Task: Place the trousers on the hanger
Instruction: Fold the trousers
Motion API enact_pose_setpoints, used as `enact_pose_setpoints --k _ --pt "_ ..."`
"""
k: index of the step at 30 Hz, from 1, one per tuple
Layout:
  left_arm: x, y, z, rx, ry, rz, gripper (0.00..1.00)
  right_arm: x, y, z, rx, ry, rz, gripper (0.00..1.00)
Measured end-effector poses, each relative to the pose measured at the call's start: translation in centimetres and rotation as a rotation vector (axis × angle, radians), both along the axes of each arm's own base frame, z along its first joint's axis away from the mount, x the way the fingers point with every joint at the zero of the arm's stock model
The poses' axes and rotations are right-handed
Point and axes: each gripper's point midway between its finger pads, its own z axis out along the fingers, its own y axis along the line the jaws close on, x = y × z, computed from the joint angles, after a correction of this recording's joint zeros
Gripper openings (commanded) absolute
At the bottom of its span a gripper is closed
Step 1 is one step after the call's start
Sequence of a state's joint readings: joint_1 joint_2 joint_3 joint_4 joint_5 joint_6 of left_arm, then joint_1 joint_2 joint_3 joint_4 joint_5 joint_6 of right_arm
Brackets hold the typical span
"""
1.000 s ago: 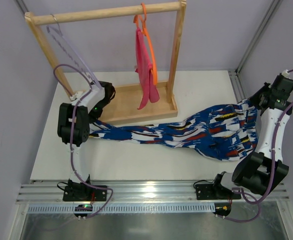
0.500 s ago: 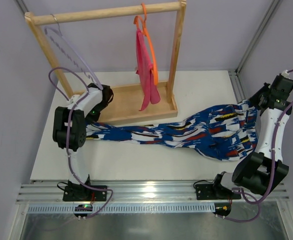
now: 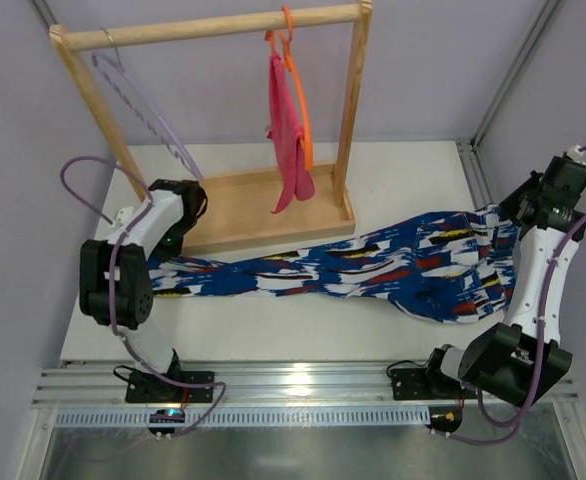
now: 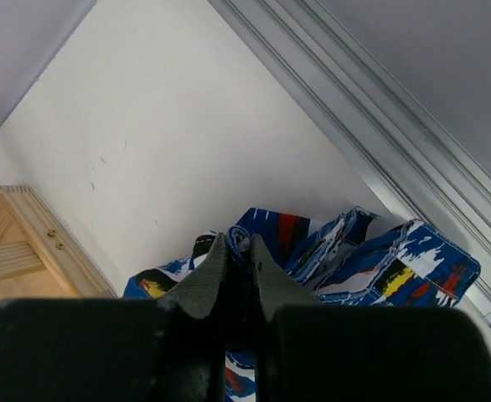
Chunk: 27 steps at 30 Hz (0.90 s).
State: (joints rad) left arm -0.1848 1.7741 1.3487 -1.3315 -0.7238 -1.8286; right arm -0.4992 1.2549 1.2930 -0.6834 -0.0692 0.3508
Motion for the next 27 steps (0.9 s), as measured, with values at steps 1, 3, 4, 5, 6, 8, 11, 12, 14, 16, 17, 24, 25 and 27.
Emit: enact_pose_setpoints --k 1,3,4,5,6,8,11,12,14,16,17,24,25,27 --pt "-0.5 0.6 0.3 -0.004 -0.009 0.019 0.01 -0.2 -0.1 0.0 -0.002 0.004 -0.008 0.04" --pt "-1.4 2.0 1.2 -0.009 -0.033 0.061 0.01 -0.6 -0.2 -0.2 -0.004 0.019 -0.025 0.04" --pt "-1.8 2.9 1.7 -0.012 -0.05 0.09 0.01 -0.8 -0.3 -0.3 -0.006 0.027 -0.038 0.04" --pt "-2.2 3.4 2.3 -0.017 -0.065 0.102 0.01 -0.9 -0.4 -0.4 -0.006 0.034 -0.048 0.04" --pt "-2.8 4.5 2.7 -0.02 -0.075 0.133 0.01 -1.1 -0.5 -0.5 -0.007 0.04 -0.059 0.04" --pt "-3.8 5.9 3.5 -0.026 -0.094 0.173 0.0 -1.3 -0.6 -0.5 -0.005 0.046 -0.071 0.04" --pt "-5.5 7.9 4.7 -0.027 -0.108 0.22 0.01 -1.4 -0.6 -0.4 0.0 0.042 -0.083 0.04" --pt "-5.9 8.5 5.0 -0.027 -0.11 0.231 0.0 -1.4 -0.6 -0.4 0.001 0.04 -0.088 0.04" --pt "-6.4 9.2 5.2 -0.027 -0.098 0.238 0.0 -1.4 -0.7 -0.3 -0.003 0.039 -0.097 0.04" --pt "-6.5 9.6 5.2 -0.033 -0.077 0.234 0.0 -1.2 -0.8 0.0 -0.004 0.026 -0.103 0.04" --pt "-6.4 9.8 5.2 -0.038 -0.069 0.234 0.0 -1.1 -0.8 0.1 -0.003 0.02 -0.104 0.04" --pt "-3.7 11.4 5.3 -0.069 -0.047 0.213 0.0 1.3 -1.2 -0.7 0.023 0.011 -0.088 0.04" --pt "-3.3 11.7 5.2 -0.078 -0.048 0.206 0.0 1.7 -1.2 -1.2 0.03 0.02 -0.083 0.04" --pt "-2.5 12.0 5.0 -0.092 -0.047 0.196 0.01 2.5 -1.2 -2.3 0.05 0.045 -0.075 0.04"
